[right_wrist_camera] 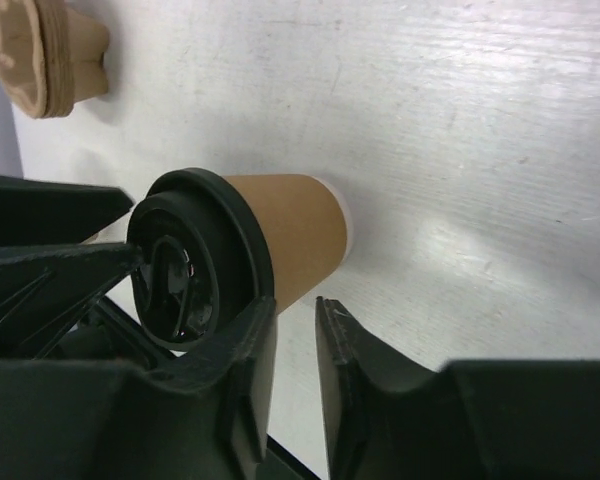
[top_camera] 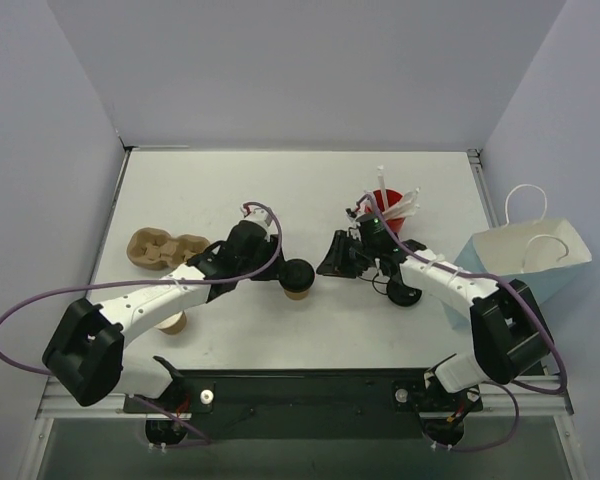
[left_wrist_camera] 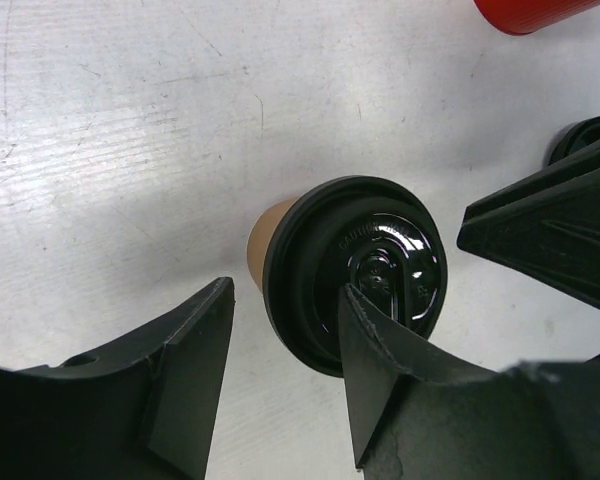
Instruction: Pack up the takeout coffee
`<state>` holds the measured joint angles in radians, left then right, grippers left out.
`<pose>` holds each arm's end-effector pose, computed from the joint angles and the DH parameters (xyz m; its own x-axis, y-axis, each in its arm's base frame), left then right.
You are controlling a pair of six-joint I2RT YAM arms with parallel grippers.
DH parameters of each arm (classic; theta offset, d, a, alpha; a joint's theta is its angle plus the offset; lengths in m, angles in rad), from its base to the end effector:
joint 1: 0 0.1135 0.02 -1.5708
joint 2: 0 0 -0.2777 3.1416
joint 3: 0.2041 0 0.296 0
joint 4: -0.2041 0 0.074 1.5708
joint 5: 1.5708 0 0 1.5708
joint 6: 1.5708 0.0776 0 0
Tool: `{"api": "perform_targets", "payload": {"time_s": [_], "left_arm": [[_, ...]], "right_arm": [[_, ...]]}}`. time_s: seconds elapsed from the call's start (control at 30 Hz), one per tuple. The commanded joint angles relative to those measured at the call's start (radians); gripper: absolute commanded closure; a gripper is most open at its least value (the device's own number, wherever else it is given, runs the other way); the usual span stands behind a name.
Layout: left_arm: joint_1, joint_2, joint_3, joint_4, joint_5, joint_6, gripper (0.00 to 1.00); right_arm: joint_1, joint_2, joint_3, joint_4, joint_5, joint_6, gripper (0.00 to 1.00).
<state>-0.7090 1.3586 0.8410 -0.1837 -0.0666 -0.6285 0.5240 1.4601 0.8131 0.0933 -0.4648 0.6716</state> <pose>0.2757 -0.2297 0.1960 -0.7554 -0.1249 -0.6433 0.2064 0.8864 -0.4144 0.3105 0.2196 0.1873 -0.8401 0.1569 -0.5192 -0.3252 0.6203 0.7138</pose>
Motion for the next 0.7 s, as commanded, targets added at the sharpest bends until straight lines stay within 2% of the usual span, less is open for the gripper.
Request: {"api": "perform_targets", "payload": {"time_s": [0.0, 0.13, 0.17, 0.2, 0.23, 0.3, 0.4, 0.43, 0.5, 0.67], "left_arm": [[0.014, -0.004, 0.170, -0.197, -0.009, 0.079, 0.43], [0.043, -0.030, 0.300, -0.279, -0.010, 0.107, 0.39], [0.048, -0.050, 0.309, -0.295, -0.024, 0.113, 0.38], [0.057, -0.064, 0.314, -0.309, -0.036, 0.121, 0.37], [0.060, -0.082, 0.314, -0.338, -0.050, 0.137, 0.36], [0.071, -0.148, 0.293, -0.364, -0.088, 0.153, 0.27], [0.074, -0.272, 0.218, -0.387, -0.105, 0.180, 0.23], [0.074, -0.309, 0.193, -0.385, -0.098, 0.200, 0.18], [0.074, -0.406, 0.126, -0.393, -0.096, 0.213, 0.13], [0.077, -0.587, -0.011, -0.404, -0.142, 0.237, 0.10]], "right_arm": [[-0.001, -0.067, 0.110, -0.211, 0.095, -0.081, 0.71], [0.017, -0.087, 0.161, -0.286, 0.161, -0.113, 0.58], [0.051, -0.090, 0.181, -0.311, 0.187, -0.133, 0.47], [0.071, -0.099, 0.192, -0.320, 0.208, -0.142, 0.41], [0.089, -0.102, 0.205, -0.332, 0.230, -0.150, 0.37], [0.157, -0.095, 0.257, -0.372, 0.305, -0.174, 0.22], [0.221, -0.052, 0.332, -0.418, 0.374, -0.211, 0.11], [0.234, -0.037, 0.353, -0.429, 0.380, -0.221, 0.04], [0.258, 0.008, 0.400, -0.457, 0.408, -0.237, 0.00], [0.340, 0.104, 0.480, -0.517, 0.462, -0.297, 0.00]]}}
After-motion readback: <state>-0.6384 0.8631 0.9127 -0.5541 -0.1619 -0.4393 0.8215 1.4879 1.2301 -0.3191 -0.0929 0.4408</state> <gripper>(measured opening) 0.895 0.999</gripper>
